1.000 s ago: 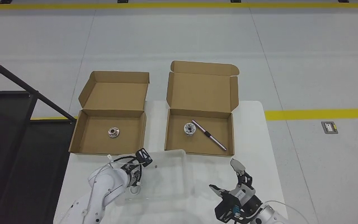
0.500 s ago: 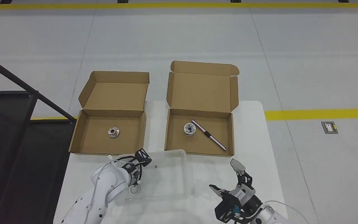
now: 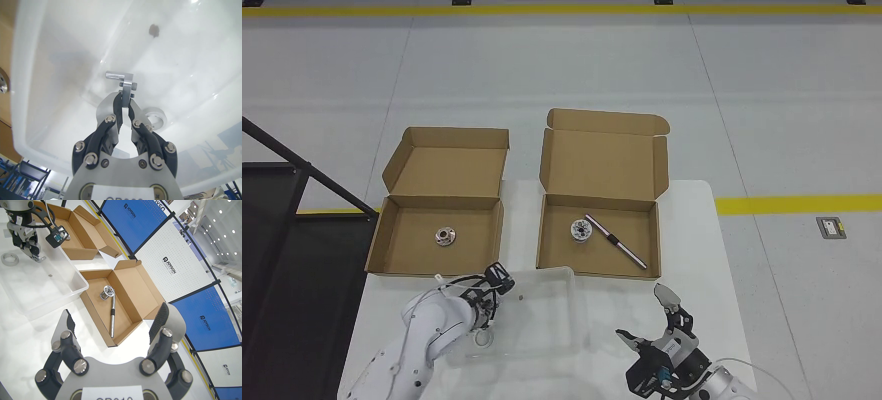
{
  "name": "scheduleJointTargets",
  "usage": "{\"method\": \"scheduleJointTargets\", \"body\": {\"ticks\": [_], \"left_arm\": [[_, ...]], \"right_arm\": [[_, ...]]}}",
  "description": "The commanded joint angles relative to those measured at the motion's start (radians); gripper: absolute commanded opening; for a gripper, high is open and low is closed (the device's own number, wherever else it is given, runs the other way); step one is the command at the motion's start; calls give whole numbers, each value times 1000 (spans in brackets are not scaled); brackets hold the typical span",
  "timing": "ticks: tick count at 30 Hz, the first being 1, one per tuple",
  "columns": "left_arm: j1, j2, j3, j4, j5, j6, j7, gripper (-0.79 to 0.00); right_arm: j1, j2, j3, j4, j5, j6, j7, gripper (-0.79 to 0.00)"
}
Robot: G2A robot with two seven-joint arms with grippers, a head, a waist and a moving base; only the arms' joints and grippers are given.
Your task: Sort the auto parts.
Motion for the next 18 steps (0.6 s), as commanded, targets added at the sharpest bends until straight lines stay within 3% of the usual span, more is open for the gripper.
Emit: {"method": "scheduleJointTargets", "body": {"ticks": [1, 10, 18], "left_arm": [[28, 8, -42, -50, -24, -18, 2, -785], [187, 44, -254, -256, -136, -82, 73, -785], [245, 61, -413, -306, -280, -113, 147, -785]], "right_arm": [[0, 0, 0, 0, 0, 0, 0, 0], [0, 0, 0, 0, 0, 0, 0, 0], [0, 0, 0, 0, 0, 0, 0, 0]]}}
